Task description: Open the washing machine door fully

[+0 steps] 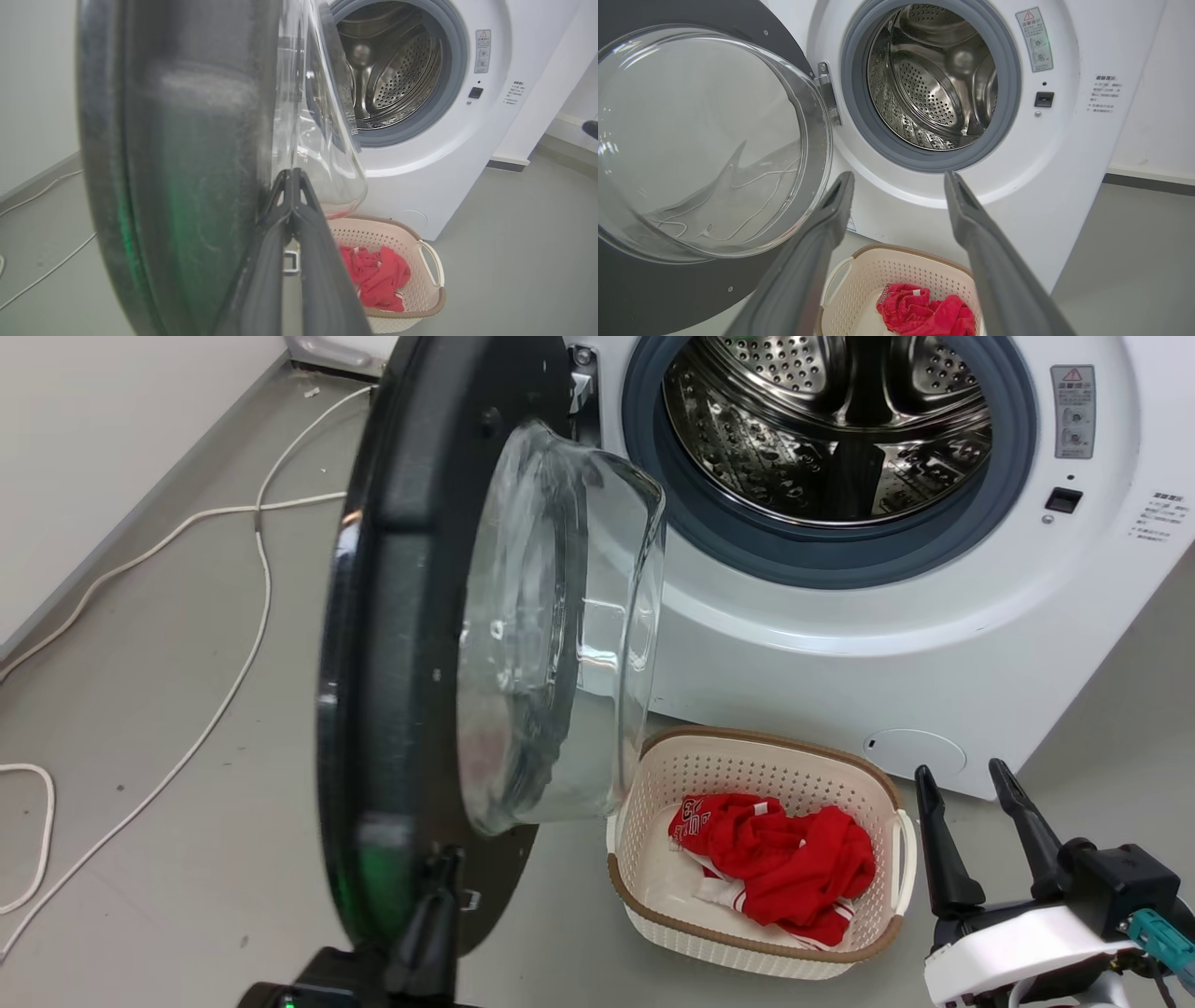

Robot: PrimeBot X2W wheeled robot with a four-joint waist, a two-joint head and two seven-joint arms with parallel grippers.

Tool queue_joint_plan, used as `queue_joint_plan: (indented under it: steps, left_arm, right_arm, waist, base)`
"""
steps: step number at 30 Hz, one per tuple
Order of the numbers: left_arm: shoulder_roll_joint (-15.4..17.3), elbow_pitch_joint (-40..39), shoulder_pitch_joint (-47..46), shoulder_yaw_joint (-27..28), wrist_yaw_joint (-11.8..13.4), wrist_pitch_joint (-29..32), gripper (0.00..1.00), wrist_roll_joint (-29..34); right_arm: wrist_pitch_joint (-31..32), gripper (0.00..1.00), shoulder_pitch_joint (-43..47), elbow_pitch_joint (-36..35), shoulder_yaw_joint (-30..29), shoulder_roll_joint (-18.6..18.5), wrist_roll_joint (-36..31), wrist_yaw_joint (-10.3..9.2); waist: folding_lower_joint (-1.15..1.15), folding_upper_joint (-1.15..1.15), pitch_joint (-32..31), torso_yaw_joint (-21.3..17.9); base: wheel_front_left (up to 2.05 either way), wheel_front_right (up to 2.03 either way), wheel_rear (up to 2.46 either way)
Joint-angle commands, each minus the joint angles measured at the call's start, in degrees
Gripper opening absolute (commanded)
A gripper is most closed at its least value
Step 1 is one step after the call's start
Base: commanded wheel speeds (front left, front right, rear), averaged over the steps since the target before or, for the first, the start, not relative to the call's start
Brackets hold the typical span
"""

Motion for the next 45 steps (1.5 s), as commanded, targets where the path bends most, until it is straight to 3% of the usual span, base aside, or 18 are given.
queue_joint_plan:
  steps: [1, 12, 28, 36, 45]
  left_arm:
    - [1.00, 0.70, -0.72, 1.53, 0.62, -0.48, 0.00, -0.41]
    - [4.94, 5.62, -6.20, 11.63, 1.47, -3.02, 0.00, -4.67]
    - [13.66, 20.88, -19.25, 23.38, -2.27, -5.13, 0.00, -11.13]
    - [16.77, 31.24, -25.20, 26.16, -4.48, -5.80, 0.00, -13.00]
    - [17.69, 38.93, -29.05, 27.15, -6.16, -6.30, 0.00, -12.79]
  right_arm:
    - [-0.06, 1.00, -0.20, 0.06, -0.01, 0.11, 0.27, -0.04]
    - [0.65, 1.00, -1.40, -0.27, -0.48, 0.11, -0.12, -0.04]
    - [1.09, 1.00, -3.67, -0.90, -0.97, 0.10, -1.24, -0.04]
    - [1.30, 1.00, -4.70, -1.34, -1.04, 0.11, -1.37, -0.03]
    - [1.45, 1.00, -4.90, -1.30, -1.20, 0.11, -1.64, -0.04]
  waist:
    - [0.00, 0.00, 0.03, 0.18]
    - [0.00, 0.00, 1.56, -0.02]
    - [0.00, 0.00, 5.63, -1.44]
    - [0.00, 0.00, 6.79, -2.47]
    - [0.00, 0.00, 6.66, -3.21]
  base:
    - [0.00, 0.00, 0.00]
    - [0.00, 0.00, 0.00]
    - [0.00, 0.00, 0.00]
    - [0.00, 0.00, 0.00]
    - [0.00, 0.00, 0.00]
